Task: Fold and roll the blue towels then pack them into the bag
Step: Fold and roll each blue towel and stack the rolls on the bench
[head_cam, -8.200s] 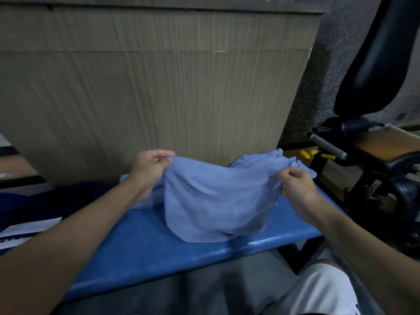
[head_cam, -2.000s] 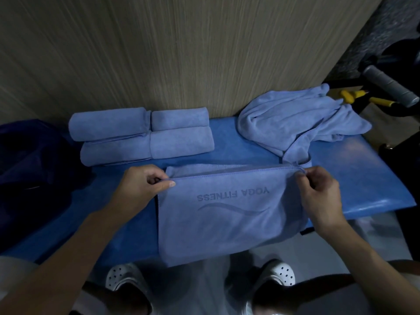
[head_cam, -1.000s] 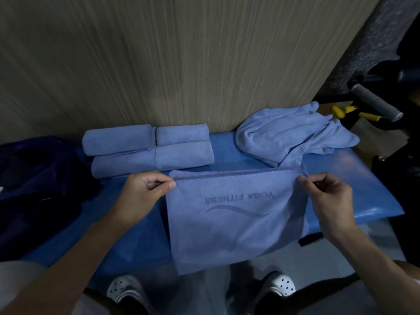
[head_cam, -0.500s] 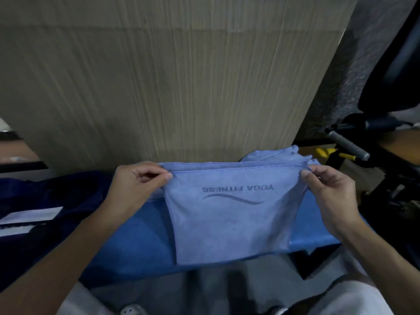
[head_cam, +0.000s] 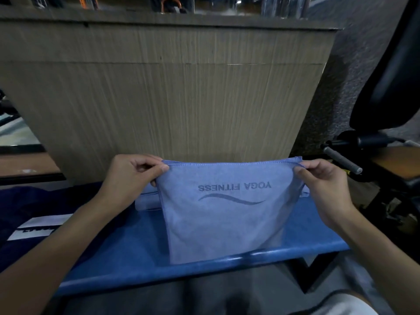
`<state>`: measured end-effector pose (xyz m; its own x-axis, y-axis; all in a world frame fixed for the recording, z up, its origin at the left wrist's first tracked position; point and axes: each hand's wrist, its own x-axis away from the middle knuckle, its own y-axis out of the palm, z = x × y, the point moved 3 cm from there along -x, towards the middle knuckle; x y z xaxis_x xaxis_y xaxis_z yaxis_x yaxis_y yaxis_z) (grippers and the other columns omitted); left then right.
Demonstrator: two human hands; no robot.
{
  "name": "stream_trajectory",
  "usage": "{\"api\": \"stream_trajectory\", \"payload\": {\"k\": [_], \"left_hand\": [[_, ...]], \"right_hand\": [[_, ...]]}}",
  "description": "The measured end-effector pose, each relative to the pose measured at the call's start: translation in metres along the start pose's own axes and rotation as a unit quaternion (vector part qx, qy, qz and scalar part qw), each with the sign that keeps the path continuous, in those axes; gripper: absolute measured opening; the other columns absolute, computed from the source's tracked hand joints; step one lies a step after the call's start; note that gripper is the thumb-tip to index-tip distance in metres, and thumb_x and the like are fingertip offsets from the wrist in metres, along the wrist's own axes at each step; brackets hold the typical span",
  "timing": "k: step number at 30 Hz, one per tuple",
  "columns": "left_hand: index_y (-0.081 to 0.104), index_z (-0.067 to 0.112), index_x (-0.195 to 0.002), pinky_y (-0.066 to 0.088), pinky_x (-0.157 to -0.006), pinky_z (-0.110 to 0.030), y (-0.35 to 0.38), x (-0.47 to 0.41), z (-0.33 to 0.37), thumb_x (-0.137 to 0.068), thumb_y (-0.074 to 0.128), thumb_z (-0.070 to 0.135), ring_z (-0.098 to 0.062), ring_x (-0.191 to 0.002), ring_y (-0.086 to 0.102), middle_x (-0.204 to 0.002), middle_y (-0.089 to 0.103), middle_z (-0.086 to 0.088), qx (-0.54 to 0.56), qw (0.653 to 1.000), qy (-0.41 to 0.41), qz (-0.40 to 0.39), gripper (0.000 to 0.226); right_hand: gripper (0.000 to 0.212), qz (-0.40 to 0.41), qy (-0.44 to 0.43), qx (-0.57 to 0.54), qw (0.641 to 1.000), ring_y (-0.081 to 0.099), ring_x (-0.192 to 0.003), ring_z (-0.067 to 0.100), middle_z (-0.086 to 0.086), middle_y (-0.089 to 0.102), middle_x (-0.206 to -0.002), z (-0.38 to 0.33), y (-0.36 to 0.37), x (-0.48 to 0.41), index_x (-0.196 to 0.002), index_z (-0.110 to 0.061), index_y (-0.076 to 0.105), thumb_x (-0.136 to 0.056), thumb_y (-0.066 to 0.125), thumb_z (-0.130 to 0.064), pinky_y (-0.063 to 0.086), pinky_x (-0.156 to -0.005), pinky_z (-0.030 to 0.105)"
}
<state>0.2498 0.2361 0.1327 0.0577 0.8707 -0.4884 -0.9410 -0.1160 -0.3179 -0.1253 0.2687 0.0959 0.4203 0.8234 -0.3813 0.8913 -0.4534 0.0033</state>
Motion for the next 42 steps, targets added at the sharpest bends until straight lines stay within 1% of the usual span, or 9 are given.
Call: {"api": "stream_trajectory", "payload": {"k": [3, 7, 15, 27, 32, 34, 36, 38, 42], "left_hand": [[0.074, 0.011, -0.073, 0.048, -0.059, -0.01, -0.001, -0.001, 0.002, -0.083, 0.071, -0.003, -0.003, -0.06, 0.062, -0.07, 0.073, 0.006, -0.003, 1.0, -0.004, 0.004, 0.017], [0.074, 0.009, -0.076, 0.048, -0.06, -0.01, -0.003, -0.002, 0.005, -0.083, 0.071, -0.002, 0.0, -0.061, 0.064, -0.067, 0.072, 0.008, 0.0, 1.0, 0.003, 0.005, 0.014], [0.075, 0.003, -0.079, 0.053, -0.059, -0.018, -0.007, -0.008, 0.009, -0.082, 0.073, -0.001, -0.012, -0.059, 0.063, -0.071, 0.073, -0.008, 0.014, 1.0, 0.002, 0.008, 0.006], [0.071, 0.007, -0.077, 0.047, -0.056, -0.008, -0.01, -0.015, 0.016, -0.08, 0.074, -0.002, 0.001, -0.058, 0.064, -0.064, 0.071, 0.01, 0.016, 1.0, -0.012, 0.015, 0.01], [0.068, 0.012, -0.102, 0.047, -0.066, -0.005, -0.012, -0.018, 0.011, -0.087, 0.067, -0.002, 0.008, -0.067, 0.062, -0.077, 0.068, 0.007, -0.007, 1.0, -0.005, -0.017, 0.021], [0.069, 0.021, -0.099, 0.045, -0.07, -0.003, -0.014, -0.019, 0.012, -0.09, 0.064, 0.003, 0.013, -0.074, 0.062, -0.077, 0.071, 0.016, -0.064, 0.997, 0.02, -0.042, 0.021], [0.068, 0.027, -0.084, 0.044, -0.07, -0.003, -0.016, -0.02, 0.014, -0.092, 0.063, 0.004, 0.011, -0.073, 0.061, -0.081, 0.071, 0.017, -0.113, 0.991, 0.041, -0.055, 0.024], [0.066, 0.025, -0.081, 0.043, -0.067, -0.005, -0.017, -0.021, 0.015, -0.093, 0.062, 0.006, 0.006, -0.07, 0.06, -0.078, 0.069, 0.005, -0.135, 0.988, 0.052, -0.049, 0.023], [0.063, 0.022, -0.081, 0.044, -0.061, -0.018, -0.017, -0.024, 0.016, -0.095, 0.06, 0.011, -0.011, -0.062, 0.056, -0.067, 0.064, 0.005, -0.177, 0.981, 0.056, -0.045, 0.018]], "right_hand": [[0.011, 0.003, -0.01, -0.009, 1.0, 0.059, -0.068, 0.002, -0.005, 0.066, -0.071, -0.004, -0.001, 0.0, -0.081, -0.007, 0.063, -0.089, 0.065, 0.001, 0.049, -0.063, 0.014], [0.011, 0.002, -0.019, -0.013, 1.0, 0.056, -0.064, 0.001, -0.01, 0.064, -0.065, -0.008, -0.002, -0.001, -0.08, -0.007, 0.062, -0.089, 0.066, -0.001, 0.047, -0.06, 0.013], [0.014, -0.005, -0.032, 0.006, 0.999, 0.05, -0.06, 0.002, 0.002, 0.057, -0.069, -0.013, -0.005, -0.004, -0.079, -0.007, 0.06, -0.092, 0.064, -0.011, 0.043, -0.056, 0.014], [0.023, -0.032, -0.017, 0.01, 0.999, 0.044, -0.055, 0.001, -0.01, 0.052, -0.058, -0.022, -0.003, -0.006, -0.073, -0.012, 0.055, -0.093, 0.063, -0.017, 0.039, -0.052, 0.013], [0.023, -0.025, -0.007, 0.001, 1.0, 0.048, -0.056, 0.0, -0.011, 0.055, -0.058, -0.024, -0.001, -0.008, -0.073, -0.015, 0.053, -0.091, 0.065, -0.008, 0.042, -0.054, 0.013], [0.018, -0.034, -0.009, -0.017, 0.999, 0.052, -0.06, -0.001, -0.009, 0.056, -0.065, -0.025, 0.0, -0.009, -0.082, -0.017, 0.056, -0.09, 0.064, -0.004, 0.044, -0.058, 0.012], [0.018, -0.051, -0.006, -0.016, 0.999, 0.055, -0.066, -0.003, -0.007, 0.055, -0.072, -0.025, 0.001, -0.01, -0.102, -0.018, 0.059, -0.092, 0.062, -0.003, 0.046, -0.063, 0.01], [0.022, -0.063, -0.002, 0.007, 0.998, 0.059, -0.072, -0.003, -0.003, 0.059, -0.08, -0.025, 0.001, -0.01, -0.113, -0.015, 0.059, -0.093, 0.059, -0.004, 0.047, -0.069, 0.01], [0.014, -0.07, -0.012, 0.037, 0.997, 0.056, -0.069, 0.0, -0.002, 0.064, -0.076, -0.028, 0.004, -0.008, -0.089, -0.012, 0.064, -0.095, 0.057, -0.002, 0.046, -0.067, 0.014]]}}
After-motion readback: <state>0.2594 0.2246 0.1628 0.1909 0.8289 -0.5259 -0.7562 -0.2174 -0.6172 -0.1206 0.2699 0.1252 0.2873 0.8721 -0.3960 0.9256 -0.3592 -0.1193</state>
